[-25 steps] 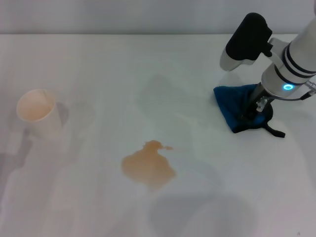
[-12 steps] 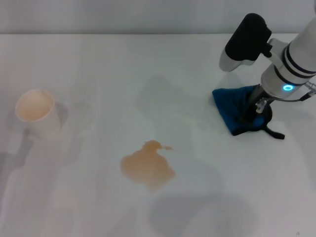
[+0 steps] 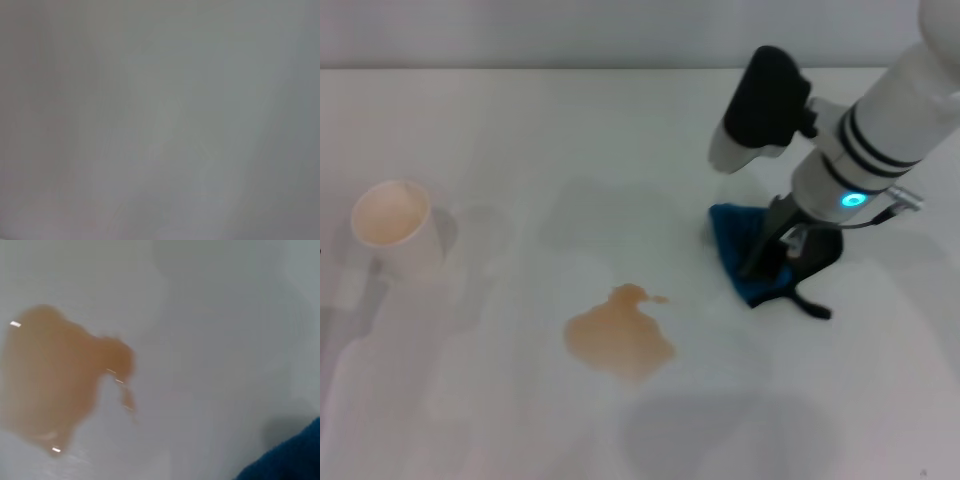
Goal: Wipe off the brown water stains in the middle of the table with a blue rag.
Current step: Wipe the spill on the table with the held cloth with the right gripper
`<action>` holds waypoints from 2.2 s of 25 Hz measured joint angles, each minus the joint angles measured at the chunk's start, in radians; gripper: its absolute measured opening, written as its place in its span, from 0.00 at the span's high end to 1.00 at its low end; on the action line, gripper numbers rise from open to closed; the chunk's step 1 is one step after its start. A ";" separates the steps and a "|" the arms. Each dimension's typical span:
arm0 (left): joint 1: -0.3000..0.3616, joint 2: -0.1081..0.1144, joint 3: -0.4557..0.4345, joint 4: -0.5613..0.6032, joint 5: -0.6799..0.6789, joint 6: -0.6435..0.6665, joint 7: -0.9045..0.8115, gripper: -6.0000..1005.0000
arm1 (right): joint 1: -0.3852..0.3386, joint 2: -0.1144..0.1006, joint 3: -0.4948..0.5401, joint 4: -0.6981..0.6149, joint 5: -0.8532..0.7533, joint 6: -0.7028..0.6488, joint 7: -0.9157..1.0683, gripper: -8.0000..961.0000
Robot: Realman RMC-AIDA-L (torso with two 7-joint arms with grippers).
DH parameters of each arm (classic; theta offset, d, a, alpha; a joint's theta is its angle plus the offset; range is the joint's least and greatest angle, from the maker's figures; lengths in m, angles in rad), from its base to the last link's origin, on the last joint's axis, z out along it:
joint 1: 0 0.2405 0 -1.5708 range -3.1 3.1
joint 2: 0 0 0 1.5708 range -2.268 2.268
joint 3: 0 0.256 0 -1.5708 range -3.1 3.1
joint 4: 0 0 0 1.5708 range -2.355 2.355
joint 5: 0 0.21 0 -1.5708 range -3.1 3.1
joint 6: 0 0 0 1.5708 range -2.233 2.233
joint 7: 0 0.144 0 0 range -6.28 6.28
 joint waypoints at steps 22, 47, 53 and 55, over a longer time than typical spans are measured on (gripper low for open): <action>-0.003 0.002 0.000 0.000 0.000 -0.002 0.002 0.13 | -0.016 0.002 -0.319 -0.217 0.382 -0.035 -0.001 0.90; -0.007 0.002 -0.003 -0.004 0.000 -0.008 0.001 0.13 | -0.045 0.000 -0.469 -0.157 0.469 0.203 -0.012 0.90; -0.007 0.002 -0.002 -0.003 0.000 -0.008 0.001 0.13 | -0.060 -0.001 -0.446 -0.171 0.466 0.203 -0.012 0.77; -0.007 0.002 -0.002 -0.003 0.000 -0.008 0.001 0.13 | -0.065 -0.001 -0.442 -0.174 0.467 0.204 -0.012 0.67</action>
